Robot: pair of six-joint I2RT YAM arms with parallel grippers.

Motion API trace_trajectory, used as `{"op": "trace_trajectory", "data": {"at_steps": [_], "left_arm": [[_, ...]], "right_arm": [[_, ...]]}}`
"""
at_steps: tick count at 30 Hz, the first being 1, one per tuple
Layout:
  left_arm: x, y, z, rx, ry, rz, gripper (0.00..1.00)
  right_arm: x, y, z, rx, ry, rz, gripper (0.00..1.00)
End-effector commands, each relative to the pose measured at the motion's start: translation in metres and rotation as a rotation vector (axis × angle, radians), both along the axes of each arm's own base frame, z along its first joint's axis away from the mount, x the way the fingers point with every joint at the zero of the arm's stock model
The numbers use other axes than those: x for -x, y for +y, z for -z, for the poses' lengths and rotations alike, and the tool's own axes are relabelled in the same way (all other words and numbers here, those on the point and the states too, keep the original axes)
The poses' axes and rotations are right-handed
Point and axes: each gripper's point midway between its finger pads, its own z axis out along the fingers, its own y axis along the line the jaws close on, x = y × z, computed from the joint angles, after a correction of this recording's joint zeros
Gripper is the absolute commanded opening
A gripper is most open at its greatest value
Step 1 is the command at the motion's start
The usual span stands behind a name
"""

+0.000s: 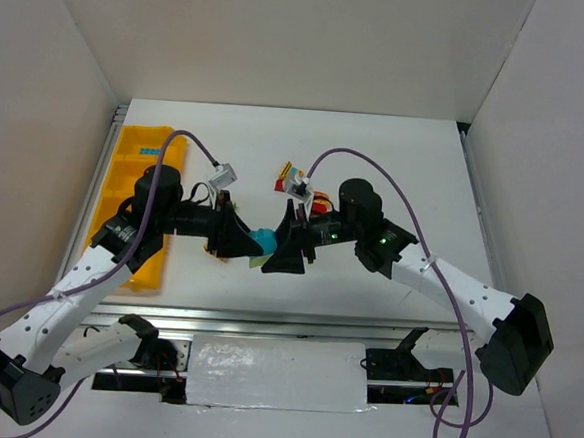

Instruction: Sort the legos into containers by color

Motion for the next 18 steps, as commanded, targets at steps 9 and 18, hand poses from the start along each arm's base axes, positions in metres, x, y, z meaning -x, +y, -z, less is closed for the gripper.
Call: {"op": "trace_trajectory", "data": {"at_steps": [9,18], "left_arm": [[-0.005,-0.005,-0.045,0.126,-0.080,-0.033,0.00],[-0.005,-0.006,-0.043,0.137,-0.064,-0.032,0.00]], "right_arm": [[-0.001,-0.006,-0.030,-0.186,-0.048,0.079,0.63],[-0.011,-0.006,-0.049,-0.313,-0.050,0.154,0.57]]}}
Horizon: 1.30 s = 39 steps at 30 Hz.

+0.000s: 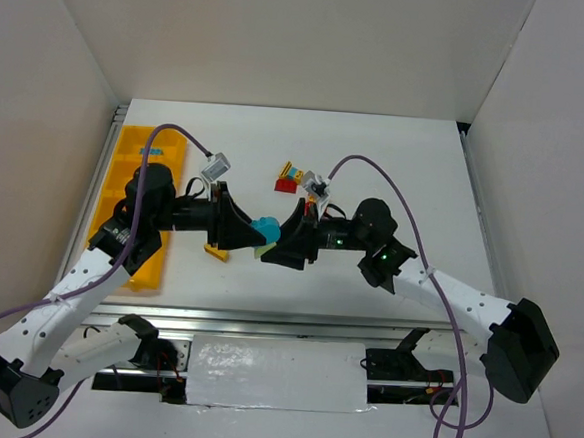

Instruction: Sort the legos into containers by color

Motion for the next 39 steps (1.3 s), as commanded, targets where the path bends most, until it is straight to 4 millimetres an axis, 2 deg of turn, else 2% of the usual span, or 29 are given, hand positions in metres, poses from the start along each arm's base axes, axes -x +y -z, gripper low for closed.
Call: {"op": "trace_trajectory", "data": {"at_steps": [1,5,8,9,11,12,14,16,22,28,31,32,33,34,35,36,37,38,39], "left_arm": [[0.002,-0.001,-0.012,0.036,-0.048,0.015,0.00],[-0.001,-0.002,-0.008,0.031,-0.039,0.002,0.00],[-0.001,-0.002,-0.006,0.032,-0.032,0.006,0.00],[-0.002,-0.003,-0.005,0.032,-0.030,0.005,0.00],[-0.002,-0.002,-0.007,0.034,-0.030,0.003,0.00],[-0.004,-0.002,-0.007,0.031,-0.028,-0.009,0.00],[-0.006,-0.001,-0.007,0.028,-0.029,-0.024,0.00],[-0.009,0.000,-0.009,0.022,-0.030,-0.046,0.00],[-0.038,0.013,-0.019,0.005,-0.008,-0.203,0.00],[-0.067,0.032,-0.026,0.056,0.036,-0.222,0.00],[-0.084,0.042,-0.028,0.061,0.050,-0.262,0.00],[-0.096,0.049,-0.026,0.053,0.057,-0.305,0.00],[-0.105,0.055,-0.032,0.047,0.041,-0.350,0.00],[-0.125,0.068,-0.018,-0.002,0.092,-0.479,0.00],[-0.139,0.079,-0.015,-0.027,0.097,-0.552,0.00],[-0.148,0.086,-0.021,-0.040,0.090,-0.608,0.00],[-0.169,0.105,-0.003,-0.103,0.139,-0.746,0.00],[-0.183,0.119,-0.004,-0.130,0.152,-0.847,0.00],[-0.194,0.136,0.006,-0.169,0.189,-0.946,0.00]], "right_arm": [[-0.002,-0.005,-0.039,-0.141,-0.073,0.046,0.57],[-0.003,-0.007,-0.047,-0.174,-0.080,0.063,0.56],[-0.003,-0.005,-0.047,-0.174,-0.075,0.051,0.41],[-0.004,-0.004,-0.046,-0.169,-0.071,0.046,0.30],[-0.004,-0.003,-0.044,-0.166,-0.065,0.041,0.17],[-0.005,-0.002,-0.041,-0.162,-0.063,0.041,0.12],[-0.004,-0.002,-0.037,-0.153,-0.059,0.037,0.12],[-0.003,-0.003,-0.033,-0.146,-0.062,0.036,0.00],[0.000,-0.006,-0.002,-0.059,-0.090,0.013,0.00],[-0.008,-0.015,0.024,-0.010,-0.055,0.016,0.00],[-0.016,-0.018,0.031,0.004,-0.045,0.028,0.00],[-0.020,-0.020,0.031,0.005,-0.040,0.047,0.00],[-0.023,-0.020,0.033,0.012,-0.030,0.060,0.00],[-0.029,-0.021,0.032,0.014,-0.022,0.086,0.00],[-0.032,-0.020,0.032,0.016,-0.016,0.106,0.00],[-0.034,-0.020,0.034,0.022,-0.007,0.116,0.00],[-0.037,-0.020,0.032,0.022,-0.002,0.133,0.00],[-0.044,-0.020,0.032,0.023,0.004,0.177,0.00],[-0.049,-0.021,0.032,0.029,0.029,0.210,0.00]]}}
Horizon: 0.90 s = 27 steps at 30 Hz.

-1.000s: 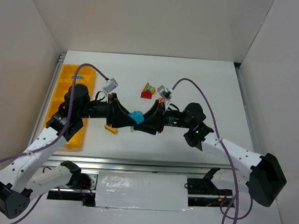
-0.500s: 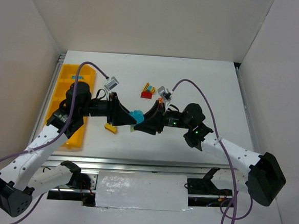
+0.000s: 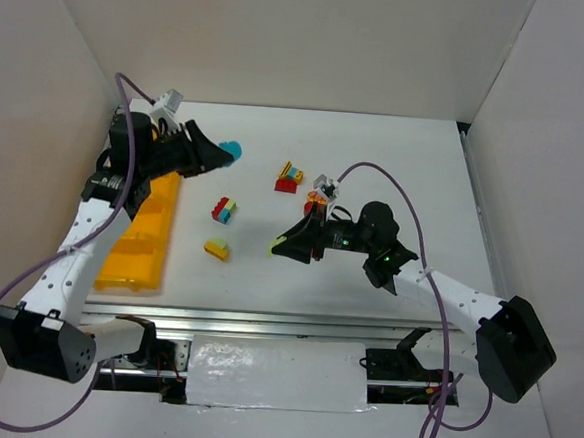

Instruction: Sort the legos into containers by color

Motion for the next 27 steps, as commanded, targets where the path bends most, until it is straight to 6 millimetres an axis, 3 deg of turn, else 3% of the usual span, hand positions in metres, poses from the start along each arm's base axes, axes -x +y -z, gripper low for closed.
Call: {"op": "trace_trajectory", "data": {"at_steps": [1,3,4,5,6,7,8,9,10,11,12,13,14,15,17,19,20,21,27], "left_arm": [[-0.060,0.074,0.029,-0.179,0.103,-0.452,0.00],[-0.078,0.108,0.044,-0.204,0.182,-0.592,0.00],[-0.091,0.120,0.066,-0.222,0.247,-0.643,0.00],[-0.101,0.141,0.074,-0.248,0.270,-0.721,0.00],[-0.111,0.149,0.068,-0.257,0.260,-0.762,0.00],[-0.124,0.156,0.088,-0.290,0.305,-0.792,0.00],[-0.140,0.180,0.096,-0.318,0.325,-0.874,0.00],[-0.144,0.188,0.083,-0.319,0.299,-0.908,0.00],[-0.157,0.194,0.102,-0.347,0.332,-0.925,0.00],[-0.172,0.204,0.090,-0.348,0.299,-0.959,0.00],[-0.184,0.209,0.112,-0.378,0.341,-0.966,0.00],[-0.192,0.213,0.113,-0.388,0.347,-0.976,0.00],[-0.206,0.220,0.097,-0.380,0.312,-1.000,0.00],[-0.211,0.225,0.120,-0.417,0.372,-1.001,0.00],[-0.226,0.234,0.106,-0.420,0.341,-1.029,0.00],[-0.230,0.245,0.125,-0.468,0.393,-1.064,0.00],[-0.235,0.252,0.115,-0.463,0.380,-1.089,0.00],[-0.236,0.258,0.128,-0.487,0.413,-1.103,0.00],[-0.233,0.270,0.139,-0.496,0.436,-1.109,0.00]], "right_arm": [[-0.020,-0.001,-0.011,-0.009,0.001,0.114,0.00],[-0.033,-0.003,-0.010,-0.008,0.064,0.198,0.00],[-0.036,-0.004,-0.009,-0.006,0.089,0.224,0.00],[-0.040,-0.004,-0.007,-0.001,0.116,0.247,0.00],[-0.043,-0.006,-0.002,0.009,0.152,0.273,0.00],[-0.046,-0.007,-0.001,0.015,0.159,0.295,0.00],[-0.048,-0.009,0.004,0.036,0.172,0.314,0.00],[-0.047,-0.010,0.007,0.045,0.179,0.315,0.00],[-0.048,-0.010,0.008,0.050,0.180,0.318,0.00],[-0.047,-0.010,0.015,0.078,0.185,0.310,0.00],[-0.045,-0.007,0.014,0.087,0.182,0.290,0.00],[-0.045,-0.007,0.016,0.100,0.184,0.282,0.00],[-0.044,-0.006,0.022,0.120,0.193,0.270,0.00],[-0.044,-0.006,0.025,0.124,0.199,0.269,0.00],[-0.044,-0.004,0.029,0.118,0.208,0.263,0.00],[-0.044,-0.003,0.034,0.119,0.222,0.256,0.00],[-0.045,-0.002,0.039,0.129,0.236,0.252,0.00],[-0.047,-0.001,0.039,0.130,0.240,0.254,0.00],[-0.046,-0.001,0.037,0.128,0.228,0.250,0.00]]}}
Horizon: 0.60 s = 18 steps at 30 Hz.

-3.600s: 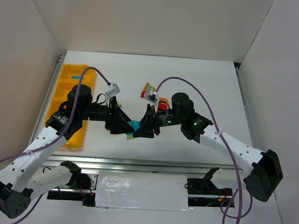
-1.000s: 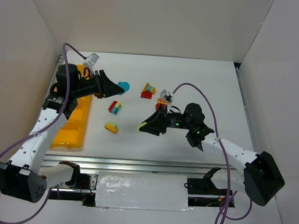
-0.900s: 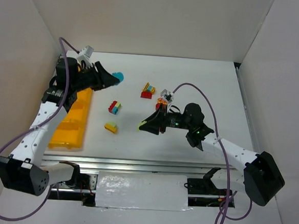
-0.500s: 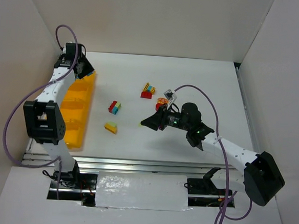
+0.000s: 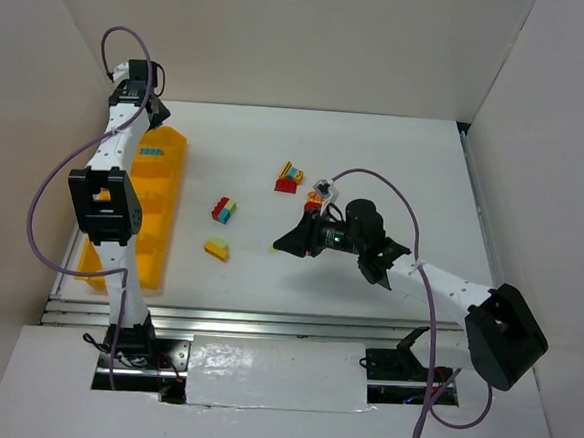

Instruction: Sort the legos into containers by color

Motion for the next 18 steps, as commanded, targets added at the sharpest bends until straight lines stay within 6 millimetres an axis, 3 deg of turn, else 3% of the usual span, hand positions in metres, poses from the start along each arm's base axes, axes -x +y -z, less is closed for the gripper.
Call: {"op": "trace_trajectory", "data": {"at_steps": [1,7,18], "left_arm": [[0.008,0.016,0.002,-0.023,0.020,-0.036,0.00],[0.010,0.019,0.012,-0.023,0.051,-0.027,0.00],[0.017,0.016,0.011,-0.016,0.057,-0.001,0.00]], "right_arm": [[-0.005,0.003,-0.026,-0.041,-0.072,-0.010,0.00],[-0.003,-0.006,-0.034,-0.036,-0.118,0.021,0.00],[0.002,-0.008,-0.031,-0.035,-0.123,0.014,0.00]]}}
